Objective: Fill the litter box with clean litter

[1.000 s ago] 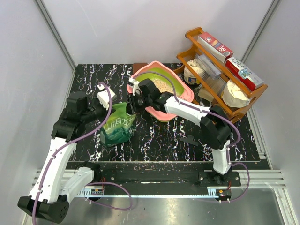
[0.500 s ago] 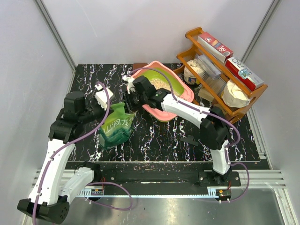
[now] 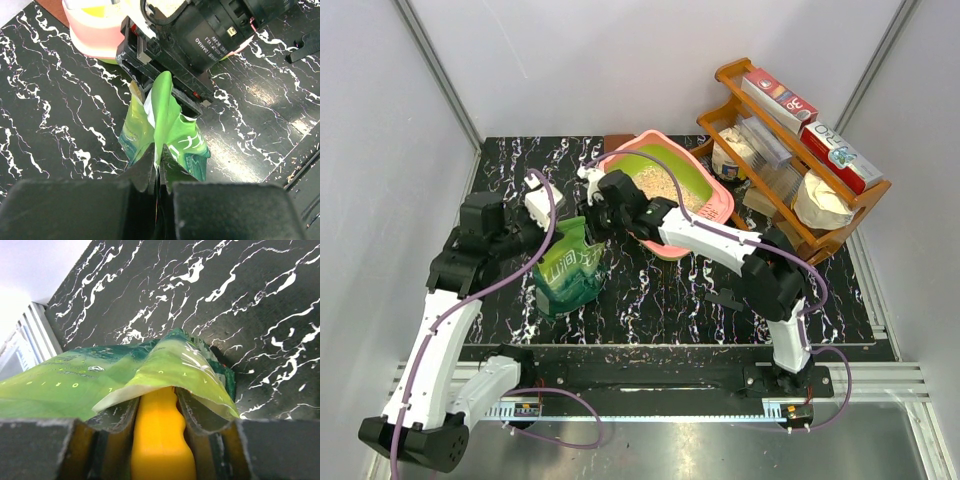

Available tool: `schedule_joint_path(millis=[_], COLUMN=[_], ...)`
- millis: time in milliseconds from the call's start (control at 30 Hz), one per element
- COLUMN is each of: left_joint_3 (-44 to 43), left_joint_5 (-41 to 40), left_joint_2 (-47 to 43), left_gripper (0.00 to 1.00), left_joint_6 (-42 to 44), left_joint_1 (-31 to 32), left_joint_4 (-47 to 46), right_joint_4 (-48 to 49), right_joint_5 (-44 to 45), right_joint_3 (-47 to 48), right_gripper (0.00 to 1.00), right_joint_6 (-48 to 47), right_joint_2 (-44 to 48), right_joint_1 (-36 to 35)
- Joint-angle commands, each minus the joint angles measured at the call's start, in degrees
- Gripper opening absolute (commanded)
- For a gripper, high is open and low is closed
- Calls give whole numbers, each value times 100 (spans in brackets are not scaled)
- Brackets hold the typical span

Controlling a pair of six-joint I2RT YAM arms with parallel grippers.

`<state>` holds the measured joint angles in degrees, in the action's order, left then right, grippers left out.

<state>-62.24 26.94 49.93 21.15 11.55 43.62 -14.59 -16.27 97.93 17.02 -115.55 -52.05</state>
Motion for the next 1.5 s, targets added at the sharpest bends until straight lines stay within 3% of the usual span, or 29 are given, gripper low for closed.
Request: schedule_joint_path(millis=[0, 300, 467, 700, 933, 1267, 1467], left_joint_3=[-403, -535, -588, -745, -1001, -940, -1018], left_joint_5=[189, 75, 22, -285, -575, -918, -1050], left_joint_2=[7, 140, 78, 8, -54, -308, -247], left_gripper=[0, 0, 0, 0, 0, 0, 0], left_joint_6=[4, 214, 573, 1321, 1901, 2745, 2790], left_joint_1=[14, 14, 14, 23, 101, 444, 603], left_joint_4=[-820, -556, -170, 366, 779, 842, 850], right_joint_4=[298, 2889, 4296, 4825, 4483, 4368, 4456], right_joint_5=[-498, -2001, -2889, -3953, -4489, -4543, -4543], right_joint_3=[-782, -2093, -2094, -1778, -1611, -1743, -1505], right_gripper=[0, 0, 0, 0, 0, 0, 0], right_joint_6=[801, 3052, 4353, 4740, 5215, 5286, 5374], right_joint_2=[-373, -240, -433, -416, -337, 15, 93], right_joint_1=[-95, 19, 432, 1020, 1697, 2058, 2147])
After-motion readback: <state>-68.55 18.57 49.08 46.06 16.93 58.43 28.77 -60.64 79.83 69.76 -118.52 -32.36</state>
